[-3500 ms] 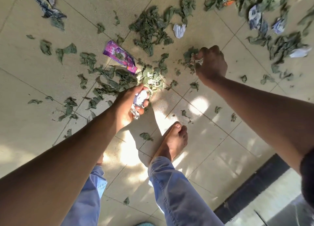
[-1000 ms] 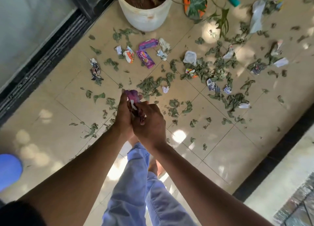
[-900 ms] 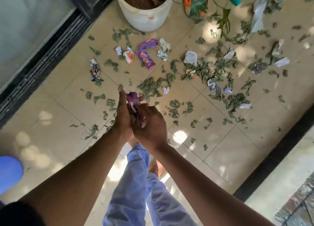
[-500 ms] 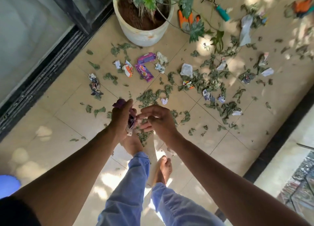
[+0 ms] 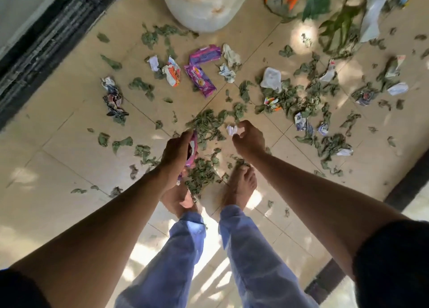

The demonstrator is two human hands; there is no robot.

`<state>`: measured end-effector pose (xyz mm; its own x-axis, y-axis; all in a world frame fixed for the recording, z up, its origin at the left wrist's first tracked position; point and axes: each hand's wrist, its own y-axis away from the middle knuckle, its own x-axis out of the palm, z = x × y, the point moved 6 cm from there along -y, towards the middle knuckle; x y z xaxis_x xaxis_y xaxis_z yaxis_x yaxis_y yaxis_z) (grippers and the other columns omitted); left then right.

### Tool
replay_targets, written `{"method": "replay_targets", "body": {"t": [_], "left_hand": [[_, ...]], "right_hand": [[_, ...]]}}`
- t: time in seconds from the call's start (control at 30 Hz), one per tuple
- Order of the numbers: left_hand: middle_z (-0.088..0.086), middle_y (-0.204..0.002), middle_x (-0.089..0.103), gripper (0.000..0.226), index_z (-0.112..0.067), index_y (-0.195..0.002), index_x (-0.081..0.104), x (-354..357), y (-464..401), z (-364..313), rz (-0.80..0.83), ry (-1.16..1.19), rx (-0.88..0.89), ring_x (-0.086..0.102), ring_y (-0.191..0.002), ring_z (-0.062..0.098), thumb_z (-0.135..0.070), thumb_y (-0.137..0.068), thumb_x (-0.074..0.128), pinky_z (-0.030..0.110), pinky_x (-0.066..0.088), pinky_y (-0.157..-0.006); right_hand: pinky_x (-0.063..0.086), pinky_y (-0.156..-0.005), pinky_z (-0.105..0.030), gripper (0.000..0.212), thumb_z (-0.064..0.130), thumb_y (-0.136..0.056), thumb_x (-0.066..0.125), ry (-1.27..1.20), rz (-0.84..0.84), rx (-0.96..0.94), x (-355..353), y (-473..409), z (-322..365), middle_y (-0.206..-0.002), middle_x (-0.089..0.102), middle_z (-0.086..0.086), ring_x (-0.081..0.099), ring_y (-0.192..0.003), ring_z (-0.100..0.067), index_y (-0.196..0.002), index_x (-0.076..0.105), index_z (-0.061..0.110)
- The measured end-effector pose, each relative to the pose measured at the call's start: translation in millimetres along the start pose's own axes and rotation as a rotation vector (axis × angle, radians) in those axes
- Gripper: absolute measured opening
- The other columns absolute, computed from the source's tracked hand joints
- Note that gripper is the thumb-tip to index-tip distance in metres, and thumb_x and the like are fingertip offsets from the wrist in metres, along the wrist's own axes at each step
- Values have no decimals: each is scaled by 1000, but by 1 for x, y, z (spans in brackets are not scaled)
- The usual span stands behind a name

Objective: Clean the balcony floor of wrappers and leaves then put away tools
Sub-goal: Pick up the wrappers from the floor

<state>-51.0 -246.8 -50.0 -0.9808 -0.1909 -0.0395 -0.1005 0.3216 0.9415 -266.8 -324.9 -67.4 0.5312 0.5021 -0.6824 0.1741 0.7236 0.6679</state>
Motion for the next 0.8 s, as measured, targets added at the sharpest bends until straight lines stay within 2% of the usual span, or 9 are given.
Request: {"method": "replay_targets", "body": {"t": [0.1, 0.2, 0.3, 0.4, 0.47, 0.53, 0.6, 0.7, 0.8], "left_hand": [[25, -94, 68, 54, -8, -100, 71, -5, -46, 16, -39, -28, 63, 52, -49, 24, -58, -83, 60, 20, 32, -40], [12, -80, 69, 32, -11, -103, 69, -1, -68, 30, 28, 34, 49, 50, -49, 21, -41, -101, 56, 16, 30, -38], [5, -75, 71, 28, -15, -108, 69, 6, -72, 37, 45, 33, 41, 52, -46, 14, -38, -103, 53, 15, 30, -39], [10, -85, 73, 27, -14, -117, 69, 12, -71, 34, 76, 74, 36, 54, -41, 8, -30, -105, 51, 14, 31, -37], [12, -91, 75, 24, -20, -117, 70, 15, -67, 27, 106, 96, 35, 53, -43, 9, -28, -104, 51, 14, 29, -40], [12, -94, 77, 23, -25, -113, 73, 17, -63, 15, 105, 90, 51, 54, -47, 13, -29, -102, 53, 16, 27, -43], [11, -90, 77, 23, -26, -104, 77, 16, -64, 3, 64, 80, 53, 57, -54, 19, -31, -100, 55, 17, 28, -42], [14, -83, 70, 33, -27, -103, 78, 15, -66, -13, 60, 131, 61, 57, -68, 25, -49, -101, 54, 18, 29, -40], [11, -84, 63, 48, -21, -109, 77, 16, -66, -30, 126, 202, 123, 47, -60, 18, -63, -92, 62, 18, 25, -42]], "right_hand": [[52, -85, -36, 42, 17, -94, 59, 125, 51, -90, 42, -44, -8, -119, 69, -14, 66, -107, -36, -135, 54, 22], [50, -84, -36, 41, 18, -96, 60, 228, 45, -135, 66, -68, -23, -121, 65, -19, 64, -109, -39, -136, 52, 21], [43, -78, -30, 30, 17, -98, 59, 274, 25, -138, 74, -74, -37, -121, 65, -19, 64, -109, -39, -129, 59, 17], [41, -76, -25, 21, 16, -95, 61, 128, -55, -107, 60, -66, -35, -110, 73, -9, 68, -103, -32, -115, 67, 17], [49, -72, -27, 19, 14, -92, 67, -46, -22, -111, 52, -51, -22, -99, 71, 2, 71, -92, -25, -110, 64, 19], [60, -64, -35, 35, 10, -87, 76, -292, 94, -158, 44, -31, 3, -96, 69, 3, 71, -78, -20, -114, 54, 20], [62, -65, -29, 43, 8, -81, 84, -401, 169, -252, 35, -14, 30, -95, 71, -2, 72, -77, -13, -111, 53, 14], [61, -73, -30, 27, 4, -78, 84, -356, 170, -361, 34, -1, 59, -87, 71, 2, 71, -78, -11, -91, 63, 16], [61, -71, -43, 21, -1, -75, 78, -343, 104, -398, 39, 2, 81, -81, 72, 4, 70, -74, -14, -81, 69, 17]]}}
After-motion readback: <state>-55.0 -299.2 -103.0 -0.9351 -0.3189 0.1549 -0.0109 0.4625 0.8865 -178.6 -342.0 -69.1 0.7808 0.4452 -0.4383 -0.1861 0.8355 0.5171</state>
